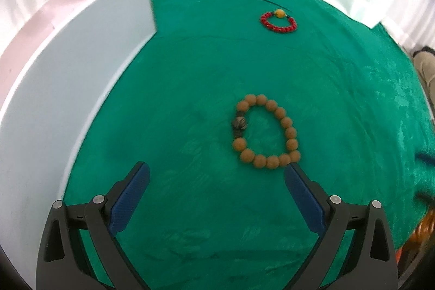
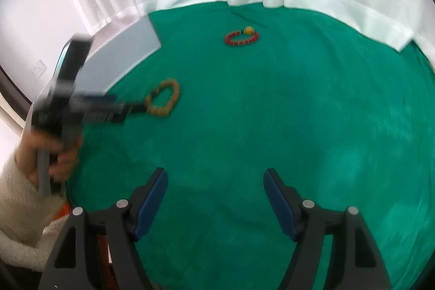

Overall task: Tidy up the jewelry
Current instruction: 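Grasp the red bead bracelet by its yellow bead with the right gripper and lift, then grasp the wooden bead bracelet with the left gripper while the right gripper holds the red bracelet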

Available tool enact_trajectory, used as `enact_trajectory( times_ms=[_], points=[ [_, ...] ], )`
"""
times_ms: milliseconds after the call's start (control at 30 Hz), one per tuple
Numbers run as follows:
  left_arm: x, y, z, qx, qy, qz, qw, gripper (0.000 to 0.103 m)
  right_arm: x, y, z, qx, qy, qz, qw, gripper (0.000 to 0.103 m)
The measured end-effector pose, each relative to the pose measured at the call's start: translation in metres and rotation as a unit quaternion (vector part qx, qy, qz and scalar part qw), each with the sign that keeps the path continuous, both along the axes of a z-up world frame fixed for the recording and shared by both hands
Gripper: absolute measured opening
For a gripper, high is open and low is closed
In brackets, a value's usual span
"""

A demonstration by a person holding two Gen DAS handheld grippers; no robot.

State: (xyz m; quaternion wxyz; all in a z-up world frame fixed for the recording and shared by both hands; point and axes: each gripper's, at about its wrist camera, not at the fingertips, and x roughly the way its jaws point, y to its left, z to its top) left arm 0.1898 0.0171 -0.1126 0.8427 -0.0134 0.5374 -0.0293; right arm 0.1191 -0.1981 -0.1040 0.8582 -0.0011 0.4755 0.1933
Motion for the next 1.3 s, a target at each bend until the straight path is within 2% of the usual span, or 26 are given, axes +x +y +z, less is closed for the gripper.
enact_trajectory(
  times_ms=[67,133,300,333,400,467,533,633,733,767,833,867,1033,1200,1300],
  points=[
    [-0.007,0.007,0.002,-0.01,-0.001,0.007,0.9999,0.099,0.033,-0.008,0.009,0.001,0.002,-0.008,1.0,0.074],
    [-0.014,0.012,0.002,-0.02,-0.002,0.012,0.9997,0.099,0.083,-0.012,0.014,-0.011,0.007,-0.023,1.0,0.074],
    [-0.023,0.019,0.001,-0.031,0.0,0.014,0.9994,0.099,0.191,-0.003,0.01,-0.009,0.011,-0.053,0.999,0.073],
    [-0.025,0.02,0.001,-0.031,0.001,0.014,0.9994,0.099,0.207,-0.001,0.007,0.004,0.015,-0.059,0.998,0.07],
    [-0.027,0.023,0.002,-0.032,0.0,0.015,0.9994,0.099,0.246,0.004,-0.006,0.022,0.039,-0.087,0.995,0.046],
    [-0.028,0.027,0.003,-0.037,0.001,0.018,0.9991,0.099,0.277,0.012,-0.014,-0.003,0.028,-0.109,0.994,0.045],
    [-0.027,0.034,0.003,-0.043,0.002,0.022,0.9988,0.099,0.299,0.029,-0.026,-0.055,0.031,-0.073,0.995,0.045],
    [-0.03,0.043,0.003,-0.048,0.001,0.029,0.9984,0.099,0.308,0.055,-0.04,-0.093,0.027,-0.009,0.995,0.045],
    [-0.03,0.05,0.0,-0.052,0.005,0.036,0.998,0.099,0.311,0.075,-0.053,-0.146,0.018,0.04,0.988,0.044],
    [-0.029,0.052,-0.002,-0.052,0.007,0.039,0.9978,0.099,0.311,0.077,-0.052,-0.143,0.006,0.046,0.989,0.044],
    [-0.03,0.054,-0.003,-0.052,0.009,0.043,0.9977,0.099,0.311,0.076,-0.053,-0.128,0.012,0.052,0.99,0.023],
    [-0.031,0.055,-0.003,-0.051,0.009,0.044,0.9977,0.099,0.31,0.075,-0.052,-0.124,0.012,0.052,0.991,0.017],
    [-0.03,0.05,-0.003,-0.039,0.005,0.033,0.9987,0.099,0.286,0.064,-0.047,-0.098,0.017,0.049,0.994,0.017],
    [-0.026,0.048,0.002,-0.073,-0.002,0.026,0.997,0.099,0.227,0.03,-0.048,-0.04,0.045,0.014,0.998,0.017],
    [-0.015,0.041,0.005,-0.07,-0.007,0.026,0.9972,0.099,0.181,0.012,-0.045,-0.02,0.042,-0.002,0.999,0.017]
  ],
)
